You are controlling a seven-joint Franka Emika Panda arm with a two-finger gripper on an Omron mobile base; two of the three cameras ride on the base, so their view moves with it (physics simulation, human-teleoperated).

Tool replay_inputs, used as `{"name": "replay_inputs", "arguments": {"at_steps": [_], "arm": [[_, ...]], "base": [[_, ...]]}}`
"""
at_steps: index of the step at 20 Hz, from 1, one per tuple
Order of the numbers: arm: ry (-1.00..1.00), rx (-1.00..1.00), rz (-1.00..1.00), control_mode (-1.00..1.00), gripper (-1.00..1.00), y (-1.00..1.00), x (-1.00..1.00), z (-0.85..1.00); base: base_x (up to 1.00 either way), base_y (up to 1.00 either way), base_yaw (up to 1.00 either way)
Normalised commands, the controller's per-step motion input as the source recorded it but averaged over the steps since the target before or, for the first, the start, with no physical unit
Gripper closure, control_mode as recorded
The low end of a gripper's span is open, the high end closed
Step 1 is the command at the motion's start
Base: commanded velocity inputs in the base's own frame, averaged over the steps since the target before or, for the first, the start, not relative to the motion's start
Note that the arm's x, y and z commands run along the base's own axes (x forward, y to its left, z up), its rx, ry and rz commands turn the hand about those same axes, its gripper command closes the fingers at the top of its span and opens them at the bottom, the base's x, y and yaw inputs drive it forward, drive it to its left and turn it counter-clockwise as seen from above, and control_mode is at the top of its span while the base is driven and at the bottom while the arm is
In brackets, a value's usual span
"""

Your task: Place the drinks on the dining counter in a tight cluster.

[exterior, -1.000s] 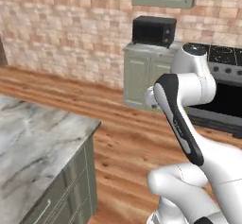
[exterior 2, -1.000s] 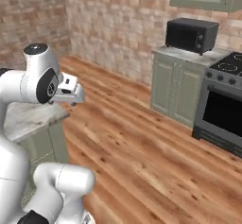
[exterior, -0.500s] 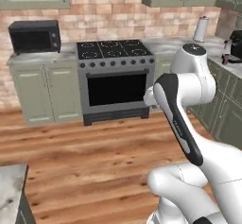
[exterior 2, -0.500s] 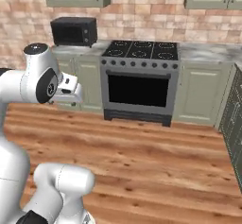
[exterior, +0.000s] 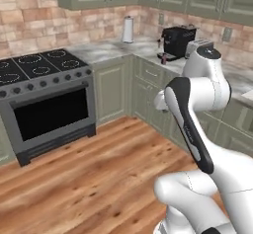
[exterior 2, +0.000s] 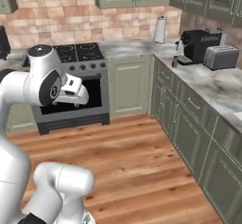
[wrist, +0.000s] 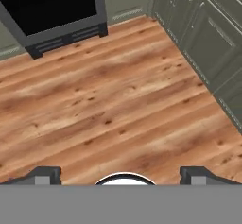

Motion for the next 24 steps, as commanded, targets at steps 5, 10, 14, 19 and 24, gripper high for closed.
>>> {"name": "replay_inputs", "arguments": {"at_steps": [5, 10, 14, 19, 24], "arm": [[0.00, 0.00, 0.00, 1.00, -1.00, 0.00, 0.00, 0.00], [0.00, 0.00, 0.00, 1.00, -1.00, 0.00, 0.00, 0.00], [0.00, 0.00, 0.00, 1.00, -1.00, 0.00, 0.00, 0.00], [0.00, 0.00, 0.00, 1.00, -1.00, 0.00, 0.00, 0.00], [0.00, 0.00, 0.00, 1.00, -1.00, 0.00, 0.00, 0.00]], "base": [[1.00, 0.15, -0.40], [1.00, -0.05, -0.48], [1.00, 0.00, -0.51], [0.93, 0.03, -0.61], [0.82, 0.45, -0.55]]}}
